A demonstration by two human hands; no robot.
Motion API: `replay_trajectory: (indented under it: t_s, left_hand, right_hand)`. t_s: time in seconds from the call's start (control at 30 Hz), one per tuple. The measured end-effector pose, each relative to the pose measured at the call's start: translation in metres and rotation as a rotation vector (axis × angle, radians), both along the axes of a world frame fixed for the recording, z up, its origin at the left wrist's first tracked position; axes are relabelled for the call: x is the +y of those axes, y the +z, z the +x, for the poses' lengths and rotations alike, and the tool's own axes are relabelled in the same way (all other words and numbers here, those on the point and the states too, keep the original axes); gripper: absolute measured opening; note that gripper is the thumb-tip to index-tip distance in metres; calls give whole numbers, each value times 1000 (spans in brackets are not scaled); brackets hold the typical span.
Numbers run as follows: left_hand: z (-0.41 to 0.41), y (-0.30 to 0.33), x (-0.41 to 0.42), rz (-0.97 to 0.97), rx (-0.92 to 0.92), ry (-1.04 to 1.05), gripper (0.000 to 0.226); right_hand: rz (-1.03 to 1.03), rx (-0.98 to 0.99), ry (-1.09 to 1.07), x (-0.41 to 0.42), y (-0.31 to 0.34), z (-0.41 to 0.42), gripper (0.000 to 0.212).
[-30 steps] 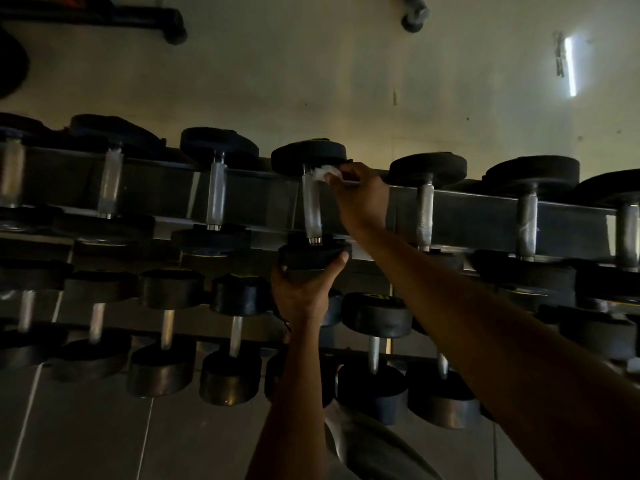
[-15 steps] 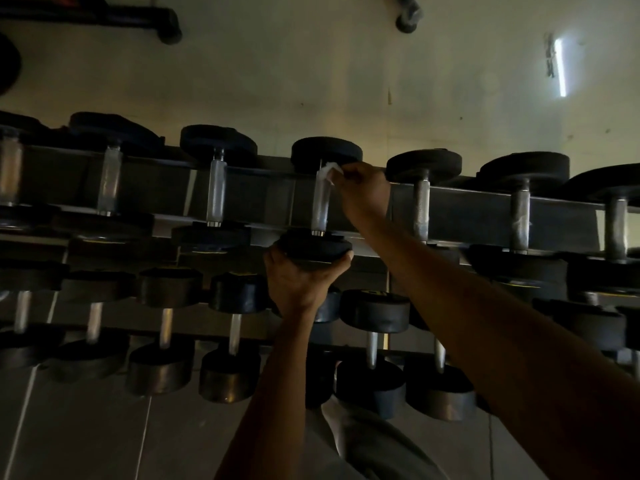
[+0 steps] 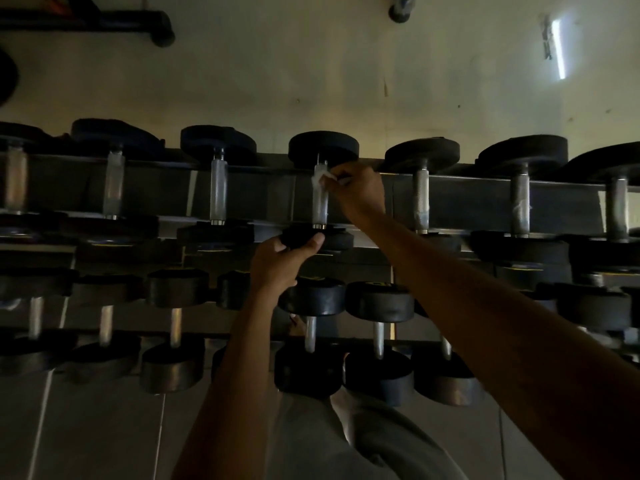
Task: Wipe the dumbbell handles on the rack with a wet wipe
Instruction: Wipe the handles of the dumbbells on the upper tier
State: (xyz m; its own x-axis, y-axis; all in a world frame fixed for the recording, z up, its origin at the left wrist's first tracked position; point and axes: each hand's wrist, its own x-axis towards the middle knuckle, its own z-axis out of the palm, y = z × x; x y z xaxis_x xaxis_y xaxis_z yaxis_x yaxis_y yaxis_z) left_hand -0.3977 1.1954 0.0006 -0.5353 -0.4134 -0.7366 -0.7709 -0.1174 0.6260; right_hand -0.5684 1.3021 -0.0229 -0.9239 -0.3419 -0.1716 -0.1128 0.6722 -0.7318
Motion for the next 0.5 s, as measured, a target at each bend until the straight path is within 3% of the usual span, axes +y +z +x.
replay_trajectory:
  t_s: [0.33, 0.5]
  left_hand:
    - [0, 9, 2, 35, -15, 0, 55]
    - [-2, 7, 0, 24, -21, -13, 54]
  right_hand:
    - [215, -103, 350, 26, 10, 23, 21]
    - [238, -307, 225, 35, 10, 19, 23]
